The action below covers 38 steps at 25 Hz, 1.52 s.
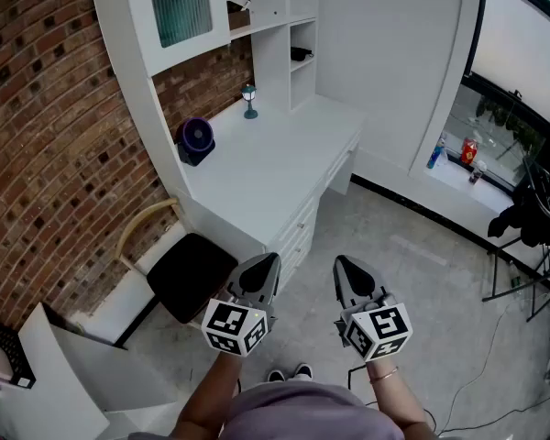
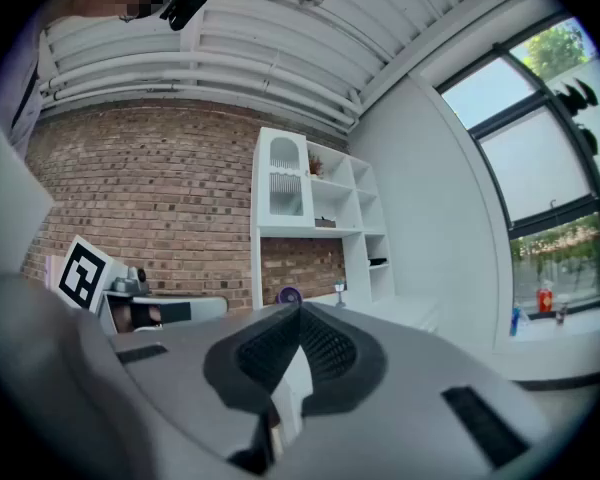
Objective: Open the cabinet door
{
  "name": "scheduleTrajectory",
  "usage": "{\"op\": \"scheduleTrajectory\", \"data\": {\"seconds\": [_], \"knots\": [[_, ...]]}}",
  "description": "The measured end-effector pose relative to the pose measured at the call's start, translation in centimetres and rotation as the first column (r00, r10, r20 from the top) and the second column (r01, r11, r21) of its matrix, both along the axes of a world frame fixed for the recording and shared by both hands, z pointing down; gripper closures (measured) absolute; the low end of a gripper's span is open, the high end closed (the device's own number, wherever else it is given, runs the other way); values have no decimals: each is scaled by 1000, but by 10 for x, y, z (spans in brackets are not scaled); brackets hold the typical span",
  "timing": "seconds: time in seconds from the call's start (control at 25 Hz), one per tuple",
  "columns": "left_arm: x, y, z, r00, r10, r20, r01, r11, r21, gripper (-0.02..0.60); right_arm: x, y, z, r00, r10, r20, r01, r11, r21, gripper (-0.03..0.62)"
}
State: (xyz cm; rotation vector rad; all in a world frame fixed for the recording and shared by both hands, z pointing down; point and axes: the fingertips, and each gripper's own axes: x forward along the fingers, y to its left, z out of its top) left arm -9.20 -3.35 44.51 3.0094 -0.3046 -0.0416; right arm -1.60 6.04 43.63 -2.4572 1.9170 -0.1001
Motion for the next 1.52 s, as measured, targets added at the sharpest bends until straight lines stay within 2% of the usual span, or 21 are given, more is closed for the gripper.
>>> {"op": "scheduleTrajectory", "data": {"seconds": [0.44,0.76,0.84,0.92,1.12,1.52], "knots": [[4,3,13,999,-44,21,45,999,-27,580,11,9,13,999,-3,31,4,1000,-10,597],[20,0,11,994,-95,51,95,995,-2,578,31,8,11,999,-34,22,34,999,14,595],[24,-1,9,993,-106,51,106,994,5,572,37,7,11,999,-42,29,41,999,17,570],[26,0,6,992,-114,51,113,993,15,531,40,7,11,998,-54,37,53,998,22,535],[30,-2,3,990,-134,44,133,991,23,495,44,1,9,995,-94,38,92,995,36,512],[47,-34,7,986,-158,57,156,987,28,476,59,-39,8,987,-146,59,143,988,49,466]]}}
